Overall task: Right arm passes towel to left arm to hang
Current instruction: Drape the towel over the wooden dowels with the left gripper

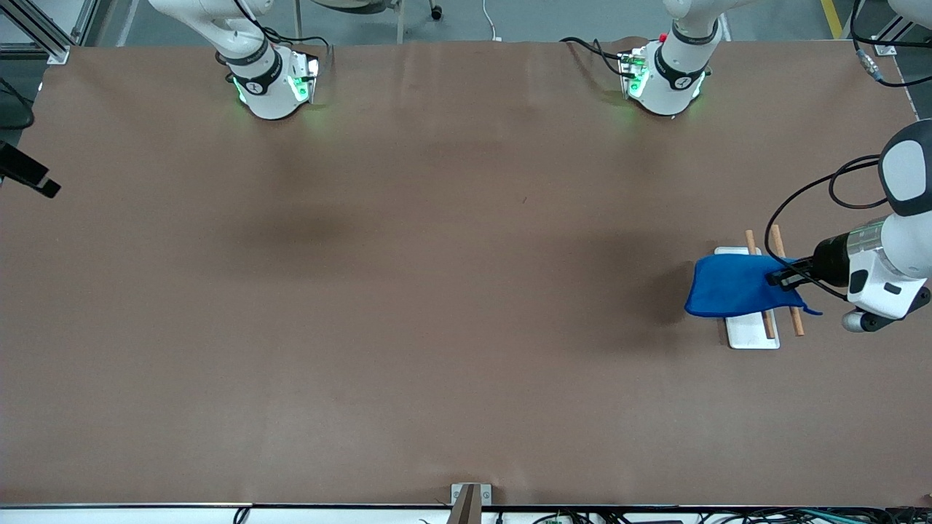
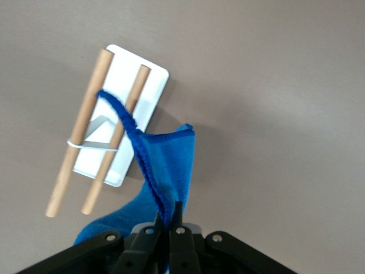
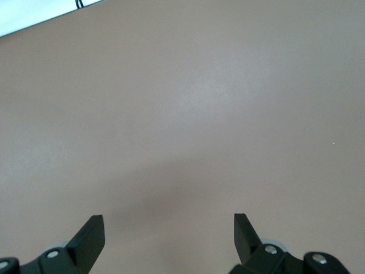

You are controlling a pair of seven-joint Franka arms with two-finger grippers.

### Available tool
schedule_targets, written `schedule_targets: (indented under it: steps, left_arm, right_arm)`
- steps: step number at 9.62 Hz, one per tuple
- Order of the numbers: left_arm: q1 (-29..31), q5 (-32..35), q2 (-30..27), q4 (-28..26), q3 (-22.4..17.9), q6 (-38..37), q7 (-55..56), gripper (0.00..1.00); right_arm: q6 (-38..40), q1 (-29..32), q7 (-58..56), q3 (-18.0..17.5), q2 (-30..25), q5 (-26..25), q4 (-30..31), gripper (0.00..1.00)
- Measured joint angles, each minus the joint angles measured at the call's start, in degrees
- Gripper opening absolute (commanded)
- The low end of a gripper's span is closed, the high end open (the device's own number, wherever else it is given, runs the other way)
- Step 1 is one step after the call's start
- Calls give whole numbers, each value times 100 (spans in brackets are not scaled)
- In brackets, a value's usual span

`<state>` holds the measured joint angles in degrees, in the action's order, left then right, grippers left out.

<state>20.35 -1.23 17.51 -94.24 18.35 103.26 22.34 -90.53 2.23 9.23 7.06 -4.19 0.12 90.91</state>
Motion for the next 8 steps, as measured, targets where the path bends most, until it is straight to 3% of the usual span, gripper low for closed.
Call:
schedule_targets:
  steps: [3, 8]
  left_arm:
    - [311, 262, -13, -48, 0, -82, 24, 0]
    - [707, 551, -64, -46, 0, -124, -553, 0]
  right_arm:
    - [92, 49, -31, -13, 316, 3, -340, 100]
    - [214, 35, -44, -54, 352, 3, -368, 100]
